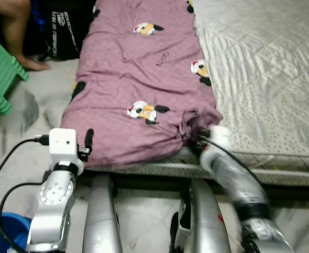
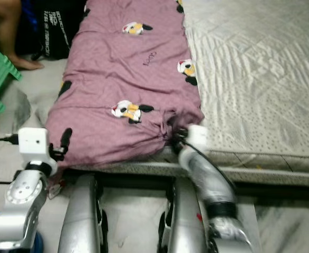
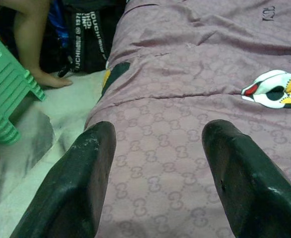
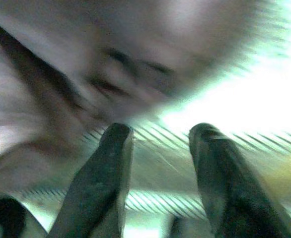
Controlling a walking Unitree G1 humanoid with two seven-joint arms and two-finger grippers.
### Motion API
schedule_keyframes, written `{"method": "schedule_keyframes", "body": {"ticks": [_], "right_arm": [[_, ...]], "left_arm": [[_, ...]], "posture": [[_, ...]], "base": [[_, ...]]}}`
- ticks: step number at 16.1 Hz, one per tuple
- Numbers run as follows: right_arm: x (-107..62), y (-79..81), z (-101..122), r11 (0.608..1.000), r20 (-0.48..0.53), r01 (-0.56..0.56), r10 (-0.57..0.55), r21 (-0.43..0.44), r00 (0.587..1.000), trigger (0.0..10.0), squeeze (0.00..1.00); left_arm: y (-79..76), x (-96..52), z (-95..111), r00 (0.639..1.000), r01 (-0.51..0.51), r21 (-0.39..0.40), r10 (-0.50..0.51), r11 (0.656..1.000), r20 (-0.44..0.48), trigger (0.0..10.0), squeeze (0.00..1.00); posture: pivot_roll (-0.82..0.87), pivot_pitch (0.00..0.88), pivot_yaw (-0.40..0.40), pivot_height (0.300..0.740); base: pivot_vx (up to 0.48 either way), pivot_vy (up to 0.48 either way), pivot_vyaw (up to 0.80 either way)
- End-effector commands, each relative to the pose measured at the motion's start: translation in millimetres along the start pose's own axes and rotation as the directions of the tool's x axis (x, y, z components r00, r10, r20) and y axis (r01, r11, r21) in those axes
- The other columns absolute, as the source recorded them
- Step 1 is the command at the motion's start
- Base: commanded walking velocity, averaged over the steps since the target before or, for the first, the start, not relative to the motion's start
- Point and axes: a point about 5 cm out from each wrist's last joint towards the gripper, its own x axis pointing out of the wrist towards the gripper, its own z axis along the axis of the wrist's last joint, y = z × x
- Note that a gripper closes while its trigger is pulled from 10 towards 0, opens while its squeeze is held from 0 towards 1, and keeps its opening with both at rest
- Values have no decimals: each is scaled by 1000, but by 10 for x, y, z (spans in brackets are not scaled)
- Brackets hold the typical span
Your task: Clean up the room
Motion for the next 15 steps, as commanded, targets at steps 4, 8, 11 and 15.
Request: {"method": "schedule_keyframes", "body": {"ticks": [4, 8, 11, 15], "right_arm": [[-549, -274, -236, 1000, -108, -27, 28, 3, 994, 0, 0], [-584, -297, 389, 990, 237, 82, -53, -117, 970, 10000, 1000], [-489, -87, 956, 991, 466, 66, -4, -117, 885, 10000, 1000], [-108, 409, 1294, 994, 522, -56, 96, -93, 847, 10000, 1000]], "left_arm": [[-35, 49, -47, 999, 32, 1, -32, 999, -23, 10000, 0], [-74, 120, -26, 999, 39, -12, -39, 999, -8, 10000, 0], [-90, 170, 17, 999, 36, -17, -36, 999, 10, 10000, 0], [-77, 199, 50, 999, 21, -29, -20, 999, 33, 10000, 0]], "posture": [[7, 173, -4, 546], [-11, 162, 0, 546], [-2, 146, -1, 546], [14, 132, -5, 546]], "base": [[0, 0, 0], [0, 0, 0], [0, 0, 0], [0, 0, 0]]}}
